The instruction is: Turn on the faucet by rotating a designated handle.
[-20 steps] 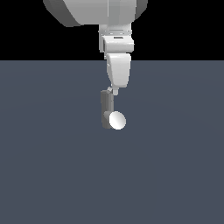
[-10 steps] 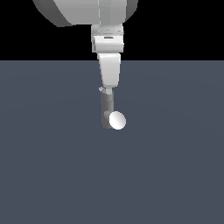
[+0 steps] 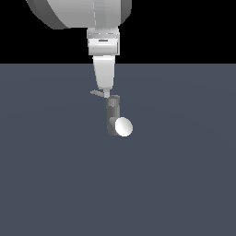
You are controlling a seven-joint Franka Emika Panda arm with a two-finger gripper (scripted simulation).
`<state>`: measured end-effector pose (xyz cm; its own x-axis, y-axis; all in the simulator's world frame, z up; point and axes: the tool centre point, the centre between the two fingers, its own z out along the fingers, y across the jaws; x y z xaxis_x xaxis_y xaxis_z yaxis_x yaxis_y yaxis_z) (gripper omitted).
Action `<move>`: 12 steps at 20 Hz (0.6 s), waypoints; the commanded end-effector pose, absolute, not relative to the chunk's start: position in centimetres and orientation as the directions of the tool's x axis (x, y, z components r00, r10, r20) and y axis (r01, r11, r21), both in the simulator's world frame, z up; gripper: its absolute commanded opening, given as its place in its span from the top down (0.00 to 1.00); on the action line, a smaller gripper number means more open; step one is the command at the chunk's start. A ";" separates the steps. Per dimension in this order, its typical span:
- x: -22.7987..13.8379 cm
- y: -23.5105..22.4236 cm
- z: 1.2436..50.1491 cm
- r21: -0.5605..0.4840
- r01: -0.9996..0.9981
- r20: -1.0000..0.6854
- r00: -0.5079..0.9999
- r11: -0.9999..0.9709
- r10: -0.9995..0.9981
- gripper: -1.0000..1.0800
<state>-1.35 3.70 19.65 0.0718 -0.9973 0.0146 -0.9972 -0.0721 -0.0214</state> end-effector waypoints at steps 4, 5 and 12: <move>-1.0 9.7 18.3 0.000 -0.990 0.000 0.142 -0.142 -0.990 1.00; -1.0 9.7 18.3 0.000 -0.990 0.000 0.142 -0.142 -0.990 1.00; 1.4 6.2 19.3 -0.018 -0.996 0.013 0.083 -0.084 -0.996 1.00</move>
